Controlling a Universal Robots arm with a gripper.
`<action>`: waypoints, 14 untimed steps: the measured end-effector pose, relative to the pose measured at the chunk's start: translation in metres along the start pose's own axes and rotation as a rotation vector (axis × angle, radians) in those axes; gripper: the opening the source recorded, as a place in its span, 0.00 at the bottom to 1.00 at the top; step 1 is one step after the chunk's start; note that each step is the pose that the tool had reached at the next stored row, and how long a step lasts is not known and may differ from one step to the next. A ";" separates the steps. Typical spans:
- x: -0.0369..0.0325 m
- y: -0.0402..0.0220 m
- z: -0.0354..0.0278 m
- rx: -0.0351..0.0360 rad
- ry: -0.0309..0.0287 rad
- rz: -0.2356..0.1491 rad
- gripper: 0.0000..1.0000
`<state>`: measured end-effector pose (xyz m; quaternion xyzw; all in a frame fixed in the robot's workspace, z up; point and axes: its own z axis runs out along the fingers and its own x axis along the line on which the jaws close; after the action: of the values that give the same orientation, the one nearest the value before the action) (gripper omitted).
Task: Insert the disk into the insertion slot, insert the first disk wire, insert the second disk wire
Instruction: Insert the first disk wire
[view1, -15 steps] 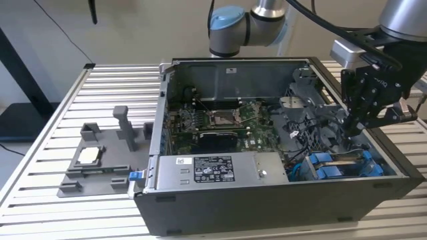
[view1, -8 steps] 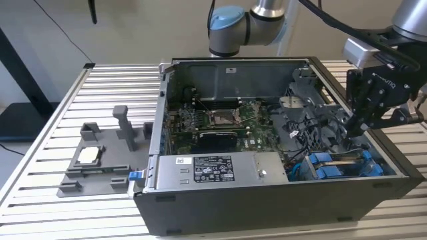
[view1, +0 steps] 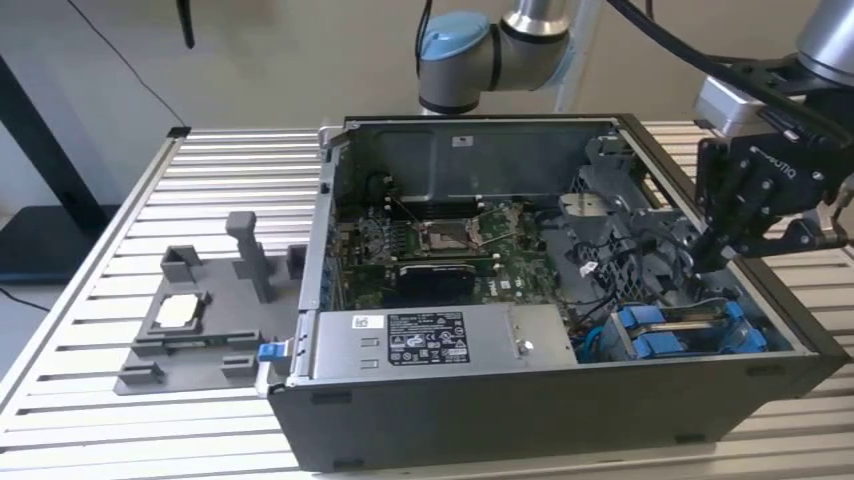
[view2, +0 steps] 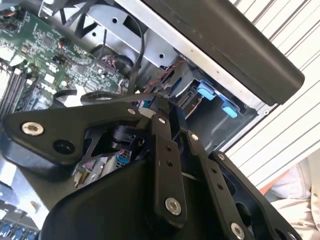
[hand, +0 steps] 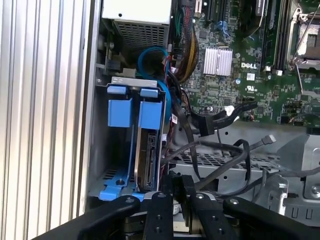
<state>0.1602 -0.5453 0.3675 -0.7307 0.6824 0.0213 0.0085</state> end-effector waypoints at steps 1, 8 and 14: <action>0.0003 0.0000 0.0001 0.0007 -0.0091 0.002 0.20; 0.0130 0.0009 -0.0002 -0.0003 -0.0266 0.008 0.20; 0.0198 0.0013 0.0020 0.0001 -0.0352 0.029 0.20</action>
<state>0.1602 -0.5650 0.3647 -0.7202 0.6926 0.0342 0.0202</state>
